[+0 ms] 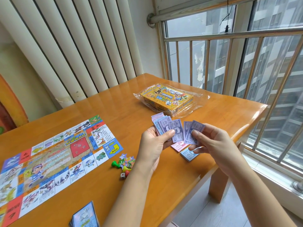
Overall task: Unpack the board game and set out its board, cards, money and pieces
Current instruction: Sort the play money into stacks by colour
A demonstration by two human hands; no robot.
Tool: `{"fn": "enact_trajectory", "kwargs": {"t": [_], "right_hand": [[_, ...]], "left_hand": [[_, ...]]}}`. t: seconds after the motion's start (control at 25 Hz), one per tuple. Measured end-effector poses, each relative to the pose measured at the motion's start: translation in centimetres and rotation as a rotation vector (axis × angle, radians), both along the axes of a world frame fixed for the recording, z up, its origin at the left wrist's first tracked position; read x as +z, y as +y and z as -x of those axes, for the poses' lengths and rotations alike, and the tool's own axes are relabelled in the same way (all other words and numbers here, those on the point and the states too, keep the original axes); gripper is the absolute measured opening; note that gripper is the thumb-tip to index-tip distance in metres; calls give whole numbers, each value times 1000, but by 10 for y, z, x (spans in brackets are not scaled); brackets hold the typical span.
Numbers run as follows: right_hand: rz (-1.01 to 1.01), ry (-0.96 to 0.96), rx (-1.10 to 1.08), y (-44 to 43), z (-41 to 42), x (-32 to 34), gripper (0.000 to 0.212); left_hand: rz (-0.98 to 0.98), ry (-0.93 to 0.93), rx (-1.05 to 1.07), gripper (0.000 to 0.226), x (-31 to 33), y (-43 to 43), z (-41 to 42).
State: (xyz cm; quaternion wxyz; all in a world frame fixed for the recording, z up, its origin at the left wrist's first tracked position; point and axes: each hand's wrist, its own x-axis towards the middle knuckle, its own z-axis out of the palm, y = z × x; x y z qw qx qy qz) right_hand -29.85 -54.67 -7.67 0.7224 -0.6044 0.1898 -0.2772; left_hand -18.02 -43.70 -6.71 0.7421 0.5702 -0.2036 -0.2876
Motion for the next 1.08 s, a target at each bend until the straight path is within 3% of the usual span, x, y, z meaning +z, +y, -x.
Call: {"fn": "enact_trajectory", "kwargs": {"t": [0.36, 0.56, 0.92, 1.08], "right_hand": [[204, 108, 134, -4, 10, 2, 24], [227, 184, 83, -7, 12, 6, 22], [635, 472, 22, -10, 13, 13, 17], [685, 428, -116, -10, 10, 14, 18]], "left_hand": [[-59, -61, -41, 17, 2, 3, -4], [-77, -88, -68, 18, 2, 3, -2], [-111, -159, -123, 28, 2, 4, 3], [-125, -164, -117, 29, 2, 3, 4]]}}
